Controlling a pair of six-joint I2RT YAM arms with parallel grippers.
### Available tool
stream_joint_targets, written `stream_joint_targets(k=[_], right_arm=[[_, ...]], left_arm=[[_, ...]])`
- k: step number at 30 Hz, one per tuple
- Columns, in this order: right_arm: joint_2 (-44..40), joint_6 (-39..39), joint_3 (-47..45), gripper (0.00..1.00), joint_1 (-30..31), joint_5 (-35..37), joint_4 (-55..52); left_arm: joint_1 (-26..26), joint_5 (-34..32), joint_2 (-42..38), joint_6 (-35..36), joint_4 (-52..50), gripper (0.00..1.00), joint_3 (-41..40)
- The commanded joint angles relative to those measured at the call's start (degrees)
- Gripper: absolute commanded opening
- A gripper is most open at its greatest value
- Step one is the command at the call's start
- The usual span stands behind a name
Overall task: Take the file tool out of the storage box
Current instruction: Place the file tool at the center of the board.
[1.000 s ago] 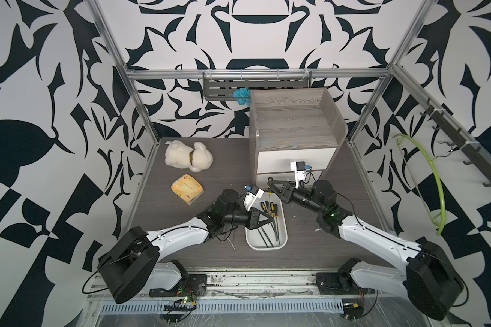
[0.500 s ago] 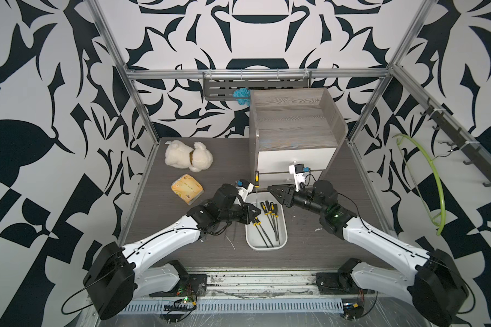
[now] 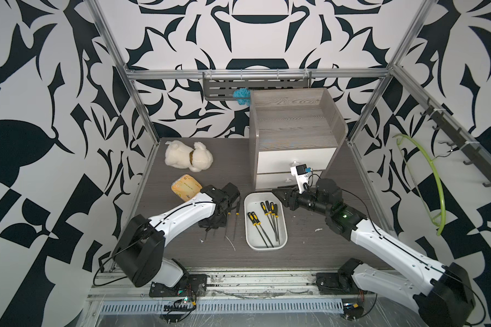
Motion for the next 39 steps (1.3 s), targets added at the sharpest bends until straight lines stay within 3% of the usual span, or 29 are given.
stream_joint_targets(k=[1, 16, 22, 28, 39], right_arm=[[-1.79, -0.97, 0.31, 0.4, 0.22, 0.88, 1.16], [-3.57, -0.36, -0.46, 0.39, 0.23, 2.46, 0.31], [-1.83, 0.84, -0.03, 0.38, 0.22, 1.42, 0.55], [-1.18, 0.85, 0.15, 0.38, 0.26, 1.47, 0.53], [-1.33, 0.68, 0.15, 0.38, 0.23, 1.85, 0.08]], left_arm=[[4.36, 0.3, 0.91, 0.92, -5.29, 0.0, -0.74], [8.59, 0.25, 17.65, 3.64, -4.6, 0.0, 4.37], [8.89, -1.57, 20.02, 4.45, -3.75, 0.0, 4.11], [9.41, -0.95, 22.22, 5.02, -3.24, 0.17, 4.09], [9.32, -2.44, 20.18, 3.66, -4.52, 0.17, 4.61]])
